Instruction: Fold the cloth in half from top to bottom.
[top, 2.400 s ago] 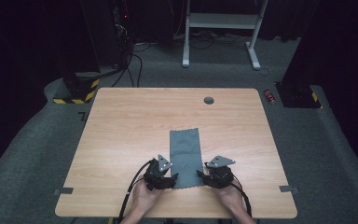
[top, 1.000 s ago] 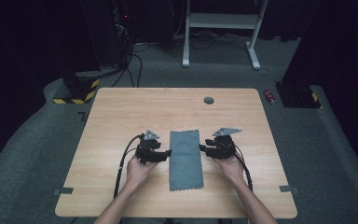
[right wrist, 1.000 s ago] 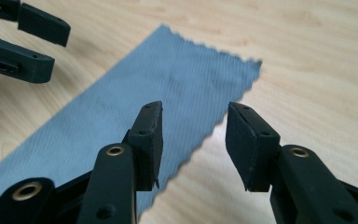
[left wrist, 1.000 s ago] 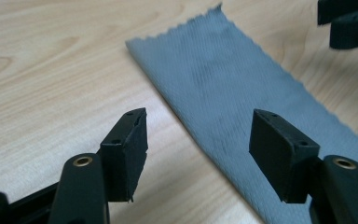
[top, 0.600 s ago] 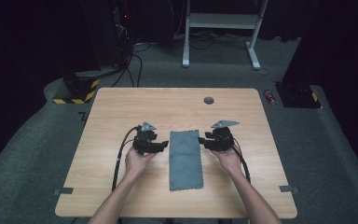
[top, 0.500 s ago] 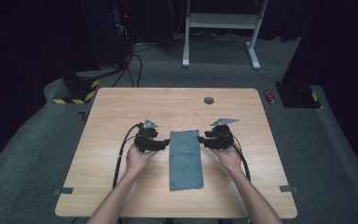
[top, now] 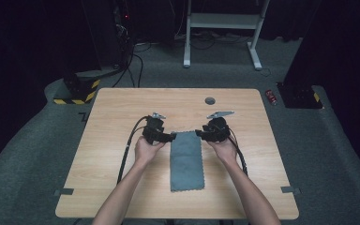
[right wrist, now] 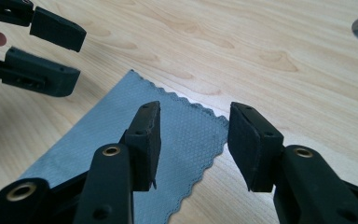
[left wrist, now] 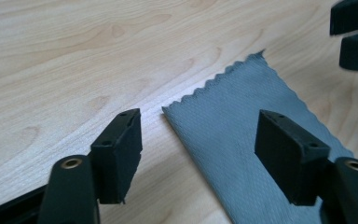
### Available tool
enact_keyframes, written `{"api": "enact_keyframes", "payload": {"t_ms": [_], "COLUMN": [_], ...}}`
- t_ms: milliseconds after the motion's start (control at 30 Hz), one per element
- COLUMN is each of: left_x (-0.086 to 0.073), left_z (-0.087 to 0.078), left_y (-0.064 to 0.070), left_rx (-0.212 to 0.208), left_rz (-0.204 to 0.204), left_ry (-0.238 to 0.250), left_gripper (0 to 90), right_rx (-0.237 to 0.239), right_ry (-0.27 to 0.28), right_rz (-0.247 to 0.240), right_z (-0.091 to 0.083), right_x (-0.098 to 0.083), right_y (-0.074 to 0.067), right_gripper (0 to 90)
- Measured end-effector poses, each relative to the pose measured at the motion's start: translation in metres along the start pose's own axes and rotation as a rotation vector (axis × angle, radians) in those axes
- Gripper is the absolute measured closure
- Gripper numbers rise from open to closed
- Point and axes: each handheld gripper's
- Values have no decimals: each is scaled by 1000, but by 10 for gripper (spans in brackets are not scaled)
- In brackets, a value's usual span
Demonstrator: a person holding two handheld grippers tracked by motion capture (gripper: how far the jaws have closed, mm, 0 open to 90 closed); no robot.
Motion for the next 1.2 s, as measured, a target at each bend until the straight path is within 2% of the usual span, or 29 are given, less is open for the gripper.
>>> {"api": "enact_keyframes", "payload": {"t_ms": [233, 367, 600, 667, 700, 900, 1033, 1200], "left_x": [-5, -7, -8, -7, -7, -7, -6, -4], "left_z": [21, 30, 38, 39, 40, 41, 42, 43], "left_y": [-3, -2, 0, 2, 4, 8, 13, 16], "left_rx": [44, 56, 64, 78, 89, 136, 160, 135], "left_rz": [-23, -36, -48, -36, -15, 16, 61, 74], "left_ry": [-17, -20, -24, -27, -30, -38, -49, -54], "left_gripper": [382, 395, 426, 432, 435, 500, 577, 695], "right_rx": [-28, -59, -99, -106, -111, -142, -166, -139], "right_ry": [-22, -17, -12, -11, -12, -11, -19, -34], "right_rz": [49, 45, 67, 83, 84, 61, -6, -28], "right_z": [19, 29, 43, 47, 49, 57, 59, 58], "right_x": [-6, -8, -10, -12, -13, -14, -14, -14], "right_y": [8, 7, 8, 8, 7, 4, -1, -4], "right_gripper": [552, 557, 556, 554, 554, 572, 671, 796]}}
Point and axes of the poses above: each handheld gripper's, and its own axes: z roughly forward along the jaws, x roughly out of its top, y roughly to its right, and after that the axes turned 8 degrees about z, right-handed
